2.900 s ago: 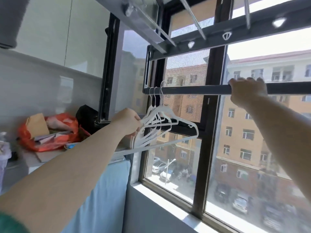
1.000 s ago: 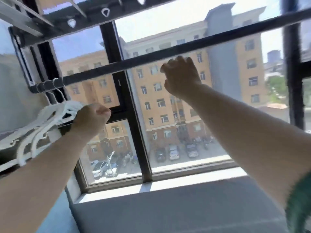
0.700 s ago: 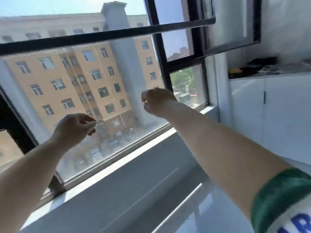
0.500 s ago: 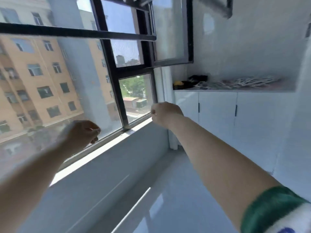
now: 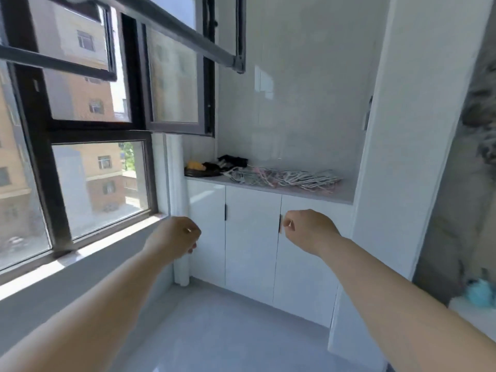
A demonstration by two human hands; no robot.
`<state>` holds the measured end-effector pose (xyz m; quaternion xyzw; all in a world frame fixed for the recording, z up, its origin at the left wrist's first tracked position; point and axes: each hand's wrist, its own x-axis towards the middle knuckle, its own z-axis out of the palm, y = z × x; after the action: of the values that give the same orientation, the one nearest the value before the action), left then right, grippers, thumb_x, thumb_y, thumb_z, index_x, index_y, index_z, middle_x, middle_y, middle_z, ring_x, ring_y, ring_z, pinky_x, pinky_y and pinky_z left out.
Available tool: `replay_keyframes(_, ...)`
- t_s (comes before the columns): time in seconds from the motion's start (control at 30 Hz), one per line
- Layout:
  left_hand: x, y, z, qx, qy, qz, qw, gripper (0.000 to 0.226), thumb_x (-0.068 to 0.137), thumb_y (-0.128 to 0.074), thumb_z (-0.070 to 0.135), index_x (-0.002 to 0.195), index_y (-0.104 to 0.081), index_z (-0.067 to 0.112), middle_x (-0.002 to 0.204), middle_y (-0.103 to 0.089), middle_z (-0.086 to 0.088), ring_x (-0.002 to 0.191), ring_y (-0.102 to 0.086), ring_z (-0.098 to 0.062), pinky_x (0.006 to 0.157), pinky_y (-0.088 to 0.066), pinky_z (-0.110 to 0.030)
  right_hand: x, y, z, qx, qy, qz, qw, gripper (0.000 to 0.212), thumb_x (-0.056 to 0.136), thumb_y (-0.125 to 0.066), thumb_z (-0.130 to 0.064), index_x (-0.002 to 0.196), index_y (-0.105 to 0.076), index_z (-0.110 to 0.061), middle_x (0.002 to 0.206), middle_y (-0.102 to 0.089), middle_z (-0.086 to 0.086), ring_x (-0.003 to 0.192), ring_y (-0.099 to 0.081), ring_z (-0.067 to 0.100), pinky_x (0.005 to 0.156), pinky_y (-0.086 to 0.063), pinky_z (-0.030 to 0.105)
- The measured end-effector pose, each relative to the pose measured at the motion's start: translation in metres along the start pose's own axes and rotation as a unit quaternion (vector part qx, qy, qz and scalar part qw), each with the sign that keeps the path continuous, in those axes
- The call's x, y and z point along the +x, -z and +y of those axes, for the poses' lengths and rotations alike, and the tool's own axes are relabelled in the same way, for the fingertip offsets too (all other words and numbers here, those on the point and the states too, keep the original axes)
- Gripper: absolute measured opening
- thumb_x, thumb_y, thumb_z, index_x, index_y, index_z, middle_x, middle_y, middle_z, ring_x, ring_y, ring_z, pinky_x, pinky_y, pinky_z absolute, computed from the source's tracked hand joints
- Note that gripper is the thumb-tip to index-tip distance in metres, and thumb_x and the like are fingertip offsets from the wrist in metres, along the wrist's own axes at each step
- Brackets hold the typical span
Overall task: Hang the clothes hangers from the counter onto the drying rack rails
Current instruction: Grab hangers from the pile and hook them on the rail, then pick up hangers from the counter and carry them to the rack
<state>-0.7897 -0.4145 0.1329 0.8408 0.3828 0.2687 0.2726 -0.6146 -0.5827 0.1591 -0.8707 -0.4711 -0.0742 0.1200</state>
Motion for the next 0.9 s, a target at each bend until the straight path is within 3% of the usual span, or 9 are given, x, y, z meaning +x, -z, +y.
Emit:
replay_keyframes(0.17, 0.098, -0.087, 0.014, 0.012, -0.008, -0.048, 0.999, 0.019, 0.091, -0.049, 0.014, 0.074, -0.055, 0.018, 0.06, -0.058, 0.007, 0.055, -0.055, -0.005, 0.05, -0.038, -0.018, 0.076, -0.039, 0.074, 0.007, -0.028, -0.014, 0.999, 0.03, 0.093, -0.035, -0.014, 0.112, -0.058, -0.015, 0.115, -0.061, 0.004, 0.104, -0.055, 0.025, 0.084, -0.044, 0.03)
replay_keyframes(0.33, 0.23, -0.155, 0.027, 0.0, -0.028, -0.072, 0.997, 0.019, 0.09, -0.048, 0.012, 0.073, -0.056, 0.019, 0.062, -0.06, 0.006, 0.058, -0.058, -0.009, 0.058, -0.041, -0.02, 0.179, -0.076, 0.138, 0.011, -0.067, -0.002, 0.998, 0.028, 0.092, -0.037, -0.014, 0.11, -0.059, -0.015, 0.113, -0.061, 0.003, 0.104, -0.055, 0.024, 0.082, -0.044, 0.03)
replay_keyframes(0.5, 0.357, -0.218, 0.052, 0.006, -0.043, -0.102, 0.994, 0.025, 0.087, -0.05, 0.01, 0.065, -0.054, 0.022, 0.06, -0.06, 0.005, 0.06, -0.057, -0.014, 0.054, -0.038, -0.02, 0.273, -0.106, 0.192, 0.022, -0.107, -0.001, 0.994, 0.03, 0.092, -0.037, -0.012, 0.112, -0.058, -0.016, 0.113, -0.061, 0.002, 0.107, -0.053, 0.022, 0.081, -0.041, 0.027)
replay_keyframes(0.63, 0.434, -0.273, 0.069, 0.022, -0.058, -0.123, 0.99, 0.026, 0.087, -0.049, 0.013, 0.063, -0.054, 0.023, 0.067, -0.062, 0.002, 0.074, -0.06, -0.023, 0.061, -0.042, -0.024, 0.329, -0.137, 0.237, 0.023, -0.132, -0.006, 0.991, 0.029, 0.093, -0.038, -0.015, 0.114, -0.058, -0.016, 0.115, -0.06, 0.0, 0.109, -0.052, 0.019, 0.08, -0.039, 0.025)
replay_keyframes(0.8, 0.515, -0.348, 0.081, 0.043, -0.057, -0.122, 0.99, 0.015, 0.082, -0.044, 0.019, 0.072, -0.055, 0.02, 0.078, -0.056, -0.005, 0.071, -0.046, -0.023, 0.065, -0.04, -0.025, 0.428, -0.171, 0.308, 0.008, -0.147, 0.0, 0.989, 0.032, 0.094, -0.039, -0.016, 0.122, -0.054, -0.015, 0.124, -0.054, 0.001, 0.118, -0.045, 0.02, 0.088, -0.038, 0.025)
replay_keyframes(0.9, 0.57, -0.387, 0.088, 0.03, -0.041, -0.096, 0.994, 0.018, 0.089, -0.047, 0.015, 0.087, -0.065, 0.017, 0.087, -0.062, -0.008, 0.075, -0.052, -0.024, 0.061, -0.041, -0.025, 0.499, -0.195, 0.347, -0.013, -0.116, 0.016, 0.993, 0.036, 0.094, -0.04, -0.015, 0.129, -0.046, -0.013, 0.132, -0.045, 0.003, 0.123, -0.039, 0.021, 0.095, -0.033, 0.026)
